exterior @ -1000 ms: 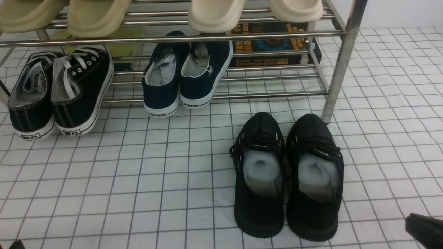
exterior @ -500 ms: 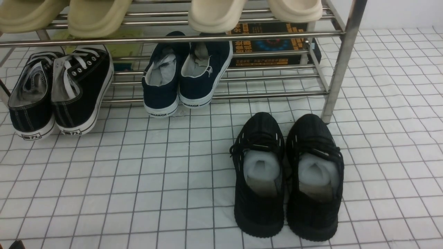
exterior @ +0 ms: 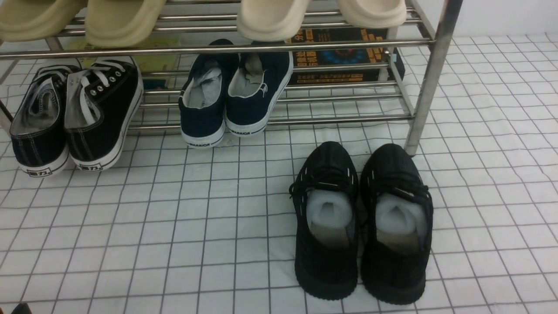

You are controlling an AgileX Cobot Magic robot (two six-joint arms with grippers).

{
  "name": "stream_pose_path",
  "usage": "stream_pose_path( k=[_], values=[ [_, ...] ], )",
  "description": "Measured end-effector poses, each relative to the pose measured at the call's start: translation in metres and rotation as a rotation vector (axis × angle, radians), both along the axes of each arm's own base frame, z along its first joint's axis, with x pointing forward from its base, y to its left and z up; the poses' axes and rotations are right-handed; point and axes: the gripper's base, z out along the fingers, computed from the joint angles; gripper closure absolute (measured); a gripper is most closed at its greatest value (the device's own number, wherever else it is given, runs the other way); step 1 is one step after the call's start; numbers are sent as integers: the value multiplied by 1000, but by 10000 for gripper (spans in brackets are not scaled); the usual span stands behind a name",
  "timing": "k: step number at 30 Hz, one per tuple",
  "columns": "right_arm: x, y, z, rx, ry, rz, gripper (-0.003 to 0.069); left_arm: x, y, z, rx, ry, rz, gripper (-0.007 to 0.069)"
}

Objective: Take the shoes off the shelf with your hand from the white checkered tablecloth.

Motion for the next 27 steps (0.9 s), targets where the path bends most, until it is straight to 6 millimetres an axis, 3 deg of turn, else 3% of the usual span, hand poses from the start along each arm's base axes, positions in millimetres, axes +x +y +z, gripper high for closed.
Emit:
stream_pose_path(
  k=[27],
  values=[
    [0, 0, 0, 3, 0, 0, 580, 0, 0, 0, 0, 0, 0, 384]
  ],
)
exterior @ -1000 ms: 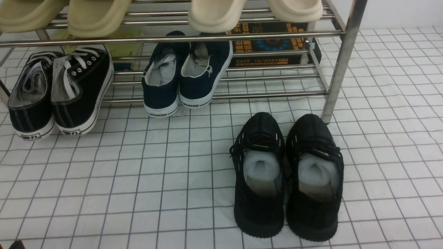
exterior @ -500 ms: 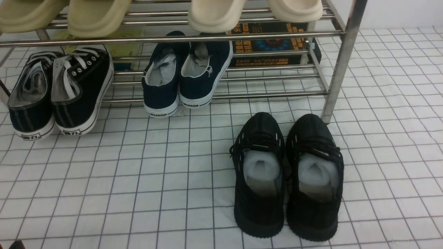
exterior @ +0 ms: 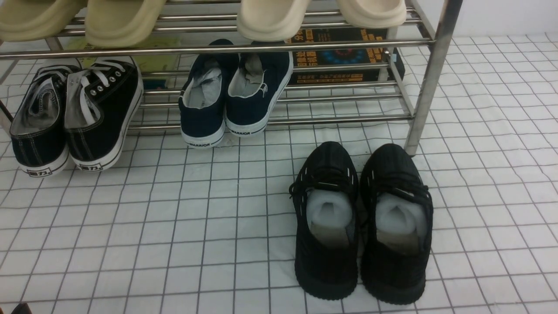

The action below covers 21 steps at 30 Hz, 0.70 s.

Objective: Take the shoes off the shelf with your hand from the white checkered tablecloth.

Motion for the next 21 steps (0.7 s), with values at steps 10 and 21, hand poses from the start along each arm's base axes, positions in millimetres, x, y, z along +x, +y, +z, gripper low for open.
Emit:
stream_pose_path(
  k=[10, 21],
  values=[
    [0, 0, 0, 0, 0, 0, 569, 0, 0, 0, 0, 0, 0, 384],
    [0, 0, 0, 0, 0, 0, 554, 0, 0, 0, 0, 0, 0, 384]
  ],
)
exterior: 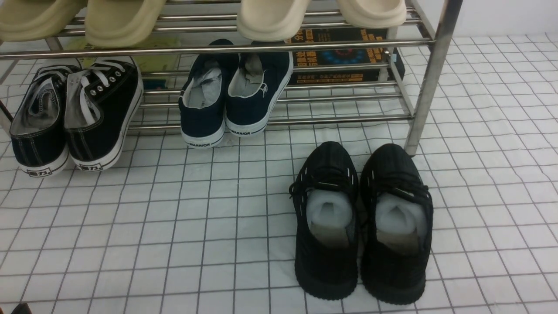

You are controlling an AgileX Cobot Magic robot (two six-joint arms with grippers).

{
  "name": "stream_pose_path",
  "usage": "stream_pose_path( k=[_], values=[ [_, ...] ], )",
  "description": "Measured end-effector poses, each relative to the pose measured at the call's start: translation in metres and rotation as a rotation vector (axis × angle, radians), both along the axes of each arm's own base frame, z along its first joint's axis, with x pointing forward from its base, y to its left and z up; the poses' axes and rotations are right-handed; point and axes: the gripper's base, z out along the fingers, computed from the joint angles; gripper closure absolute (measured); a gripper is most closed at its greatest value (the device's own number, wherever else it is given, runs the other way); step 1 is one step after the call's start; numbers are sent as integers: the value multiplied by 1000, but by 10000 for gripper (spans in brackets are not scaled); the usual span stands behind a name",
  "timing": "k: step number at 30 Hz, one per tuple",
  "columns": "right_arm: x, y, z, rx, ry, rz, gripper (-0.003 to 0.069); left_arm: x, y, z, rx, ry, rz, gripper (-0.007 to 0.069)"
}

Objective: Take the shoes off the shelf with your hand from the white checkered tablecloth.

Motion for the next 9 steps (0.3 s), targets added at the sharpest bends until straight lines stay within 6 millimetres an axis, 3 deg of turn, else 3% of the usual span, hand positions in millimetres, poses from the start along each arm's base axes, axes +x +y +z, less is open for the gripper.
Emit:
stream_pose_path(
  k=[9],
  values=[
    [0, 0, 0, 0, 0, 0, 543, 0, 0, 0, 0, 0, 0, 384]
  ],
)
